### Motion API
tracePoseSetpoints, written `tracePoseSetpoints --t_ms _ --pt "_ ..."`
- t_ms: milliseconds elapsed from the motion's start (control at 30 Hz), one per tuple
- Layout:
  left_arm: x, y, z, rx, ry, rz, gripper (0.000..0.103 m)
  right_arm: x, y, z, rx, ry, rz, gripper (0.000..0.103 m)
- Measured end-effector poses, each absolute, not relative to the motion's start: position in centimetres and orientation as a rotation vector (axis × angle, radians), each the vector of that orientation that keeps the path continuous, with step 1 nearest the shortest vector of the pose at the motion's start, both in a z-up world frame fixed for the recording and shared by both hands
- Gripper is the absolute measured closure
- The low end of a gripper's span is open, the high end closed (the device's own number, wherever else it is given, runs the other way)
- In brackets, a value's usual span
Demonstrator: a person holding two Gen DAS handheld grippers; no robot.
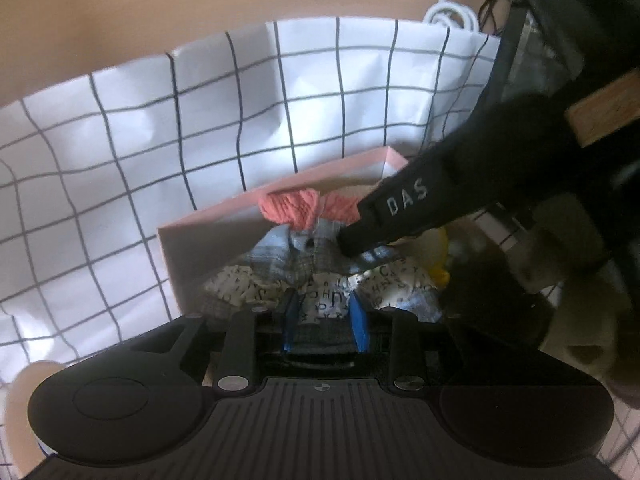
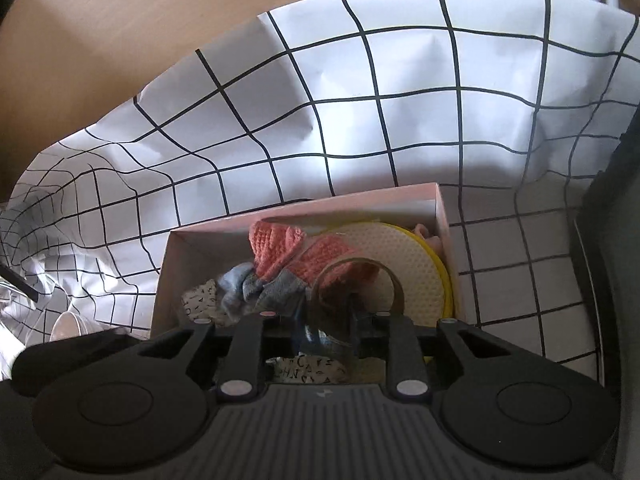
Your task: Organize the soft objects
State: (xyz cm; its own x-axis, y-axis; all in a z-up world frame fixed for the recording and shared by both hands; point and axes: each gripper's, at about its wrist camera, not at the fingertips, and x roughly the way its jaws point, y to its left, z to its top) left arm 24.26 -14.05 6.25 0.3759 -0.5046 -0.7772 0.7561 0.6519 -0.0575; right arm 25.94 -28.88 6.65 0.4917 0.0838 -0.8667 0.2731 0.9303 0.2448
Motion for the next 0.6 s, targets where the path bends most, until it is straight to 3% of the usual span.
tracePoseSetpoints --t_ms 200,433,600 --pt "24.1 -11.8 9.5 0.262 0.863 -0.844 0.071 25.6 -28.3 7.3 0.346 1.06 -0.135 0.081" --pt "22.5 -8.6 13.0 0.152 0.766 -0.804 0.071 20.8 -28.5 13.4 0.4 0.872 -0.145 0.048" --pt "20.2 -7.0 14.3 0.119 0.666 -0.8 0.071 16.8 -27.1 16.4 0.312 0.741 -0.165 0.046"
